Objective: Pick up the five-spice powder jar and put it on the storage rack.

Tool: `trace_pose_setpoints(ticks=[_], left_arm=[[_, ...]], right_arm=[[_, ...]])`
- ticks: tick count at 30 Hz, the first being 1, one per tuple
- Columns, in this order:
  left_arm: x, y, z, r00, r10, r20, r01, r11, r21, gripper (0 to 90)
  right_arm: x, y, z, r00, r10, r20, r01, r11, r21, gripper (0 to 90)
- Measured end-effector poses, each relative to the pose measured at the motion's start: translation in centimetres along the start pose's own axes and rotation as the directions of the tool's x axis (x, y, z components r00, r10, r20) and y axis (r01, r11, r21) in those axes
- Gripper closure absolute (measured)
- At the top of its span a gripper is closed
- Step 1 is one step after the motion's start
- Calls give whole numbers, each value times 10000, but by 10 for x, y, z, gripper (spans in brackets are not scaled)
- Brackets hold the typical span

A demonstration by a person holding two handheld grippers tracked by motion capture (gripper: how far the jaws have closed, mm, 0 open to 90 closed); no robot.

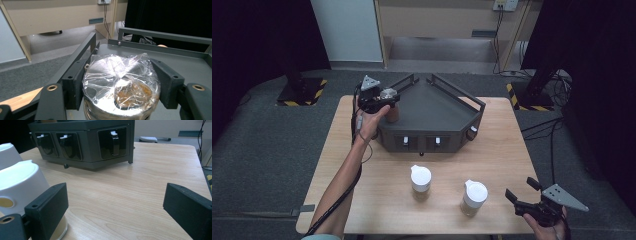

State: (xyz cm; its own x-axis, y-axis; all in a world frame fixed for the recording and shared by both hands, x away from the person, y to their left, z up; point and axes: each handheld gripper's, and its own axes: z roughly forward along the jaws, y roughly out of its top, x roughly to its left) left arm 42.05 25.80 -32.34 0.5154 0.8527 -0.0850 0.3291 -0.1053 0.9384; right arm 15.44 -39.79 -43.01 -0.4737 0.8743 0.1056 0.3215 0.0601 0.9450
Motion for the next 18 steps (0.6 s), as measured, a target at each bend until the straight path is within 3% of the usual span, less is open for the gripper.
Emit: trace_pose_setpoints(ticks=[3, 7, 10, 18], left_arm=[[0, 0, 2, 9999, 132, 99, -133, 9999, 52, 311], [0, 0, 3, 10000, -52, 61, 52, 10000, -16, 220], [-2, 1, 0, 10000, 80, -42, -81, 9999, -132, 149], [-1, 8, -21, 9977, 515, 441, -482, 9963, -715, 73]], right_arm=[[0, 0, 0, 10000, -1, -19, 1, 10000, 15, 60], [0, 0, 0, 10000, 14, -21, -14, 10000, -1, 60], [0, 0, -1, 10000, 14, -8, -14, 10000, -30, 60], [0, 0, -1, 10000, 21, -19, -21, 10000, -46, 59]])
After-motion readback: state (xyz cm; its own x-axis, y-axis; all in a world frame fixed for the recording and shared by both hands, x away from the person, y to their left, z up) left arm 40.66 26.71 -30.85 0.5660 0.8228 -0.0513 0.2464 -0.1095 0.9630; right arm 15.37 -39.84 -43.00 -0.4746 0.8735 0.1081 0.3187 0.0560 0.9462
